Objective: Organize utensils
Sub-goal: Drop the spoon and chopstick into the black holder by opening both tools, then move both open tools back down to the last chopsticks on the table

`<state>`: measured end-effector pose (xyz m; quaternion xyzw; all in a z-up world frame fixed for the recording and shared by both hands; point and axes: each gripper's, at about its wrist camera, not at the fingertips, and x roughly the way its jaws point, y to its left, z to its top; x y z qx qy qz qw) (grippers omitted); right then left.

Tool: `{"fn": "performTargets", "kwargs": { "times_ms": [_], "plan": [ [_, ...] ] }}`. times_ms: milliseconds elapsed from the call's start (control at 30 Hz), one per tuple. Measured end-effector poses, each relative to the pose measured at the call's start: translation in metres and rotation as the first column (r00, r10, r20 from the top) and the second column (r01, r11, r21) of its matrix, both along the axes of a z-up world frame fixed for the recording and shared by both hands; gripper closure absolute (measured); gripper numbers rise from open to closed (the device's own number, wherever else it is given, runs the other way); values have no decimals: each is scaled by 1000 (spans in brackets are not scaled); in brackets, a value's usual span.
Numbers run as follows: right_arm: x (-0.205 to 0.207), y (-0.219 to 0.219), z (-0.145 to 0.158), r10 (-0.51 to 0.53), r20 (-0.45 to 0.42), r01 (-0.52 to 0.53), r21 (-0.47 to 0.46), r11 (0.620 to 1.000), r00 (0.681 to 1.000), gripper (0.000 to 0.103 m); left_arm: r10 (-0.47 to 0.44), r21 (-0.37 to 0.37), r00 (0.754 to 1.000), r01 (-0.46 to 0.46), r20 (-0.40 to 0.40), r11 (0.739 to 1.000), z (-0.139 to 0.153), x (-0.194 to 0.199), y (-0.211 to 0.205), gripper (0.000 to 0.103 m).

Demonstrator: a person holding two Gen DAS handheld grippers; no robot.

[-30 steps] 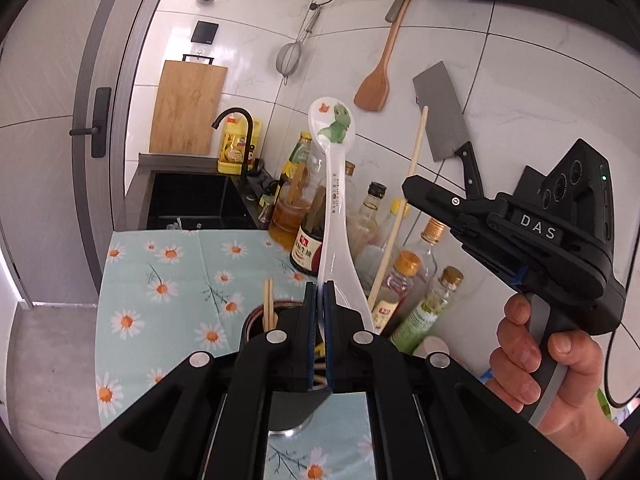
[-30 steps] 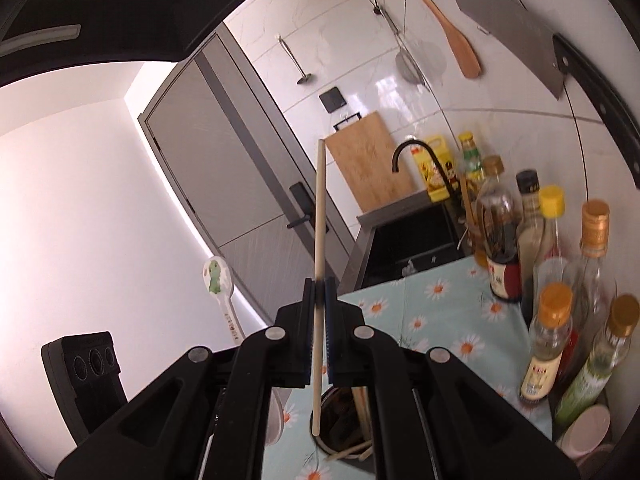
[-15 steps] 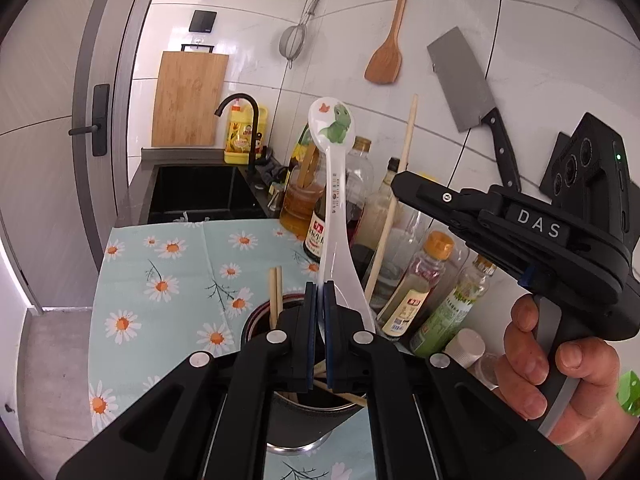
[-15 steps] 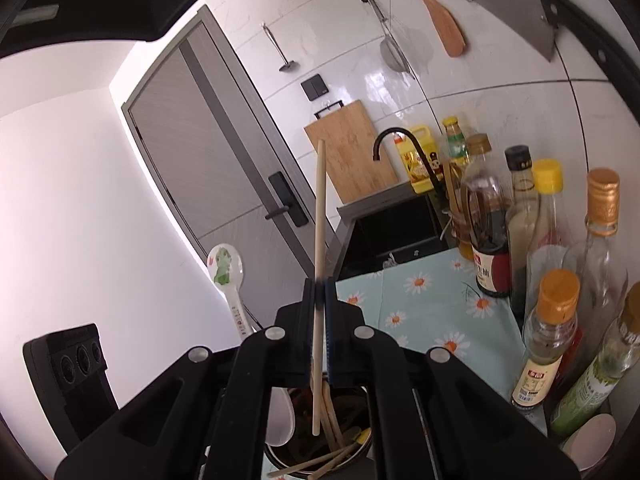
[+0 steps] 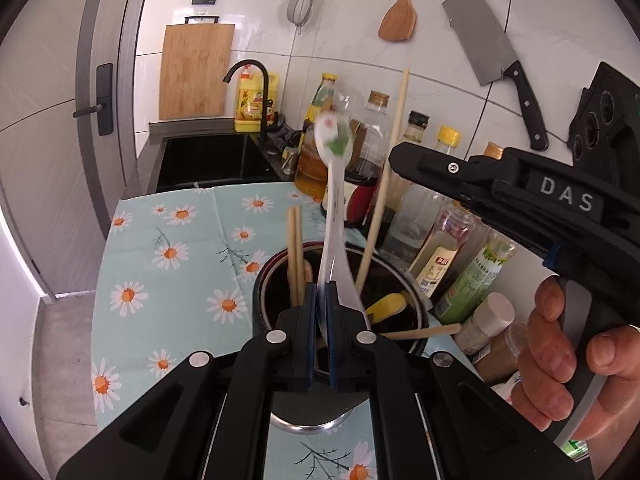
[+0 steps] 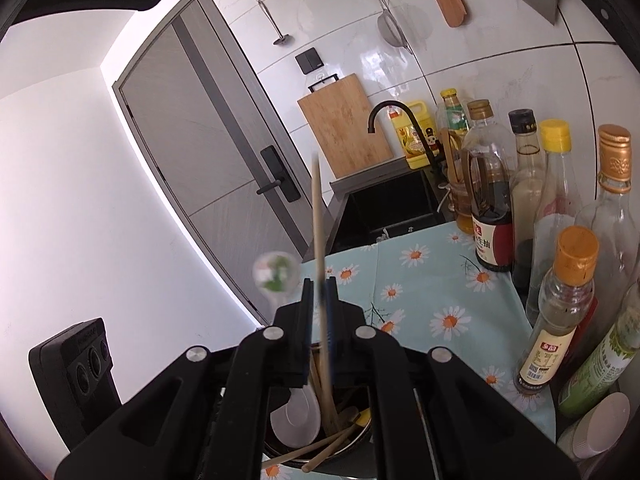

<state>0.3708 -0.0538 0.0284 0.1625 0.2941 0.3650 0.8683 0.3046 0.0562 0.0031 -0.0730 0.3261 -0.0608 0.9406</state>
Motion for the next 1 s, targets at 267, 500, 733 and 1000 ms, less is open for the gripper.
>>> {"fn": "performTargets", "kwargs": {
  "times_ms": [267,500,733,1000],
  "plan": [
    [0,-13,-2,-16,-49,19,49,999,999,61,13,-51,1000,-13,3,999,6,-6,10,73],
    [-7,-20,4,-18,-52,21,54,998,998,61,6,-67,1000,-4,26,998,18,-16,12,73],
    [-23,-27,18,-8,-49,10,55,998,999,61,2,-94,998,4,63,996,38,-31,12,73],
    [-58,-43,44,24,-27,-23,38,999,999,59,-15,-145,994,32,111,989,68,-65,14,73]
  ]
}}
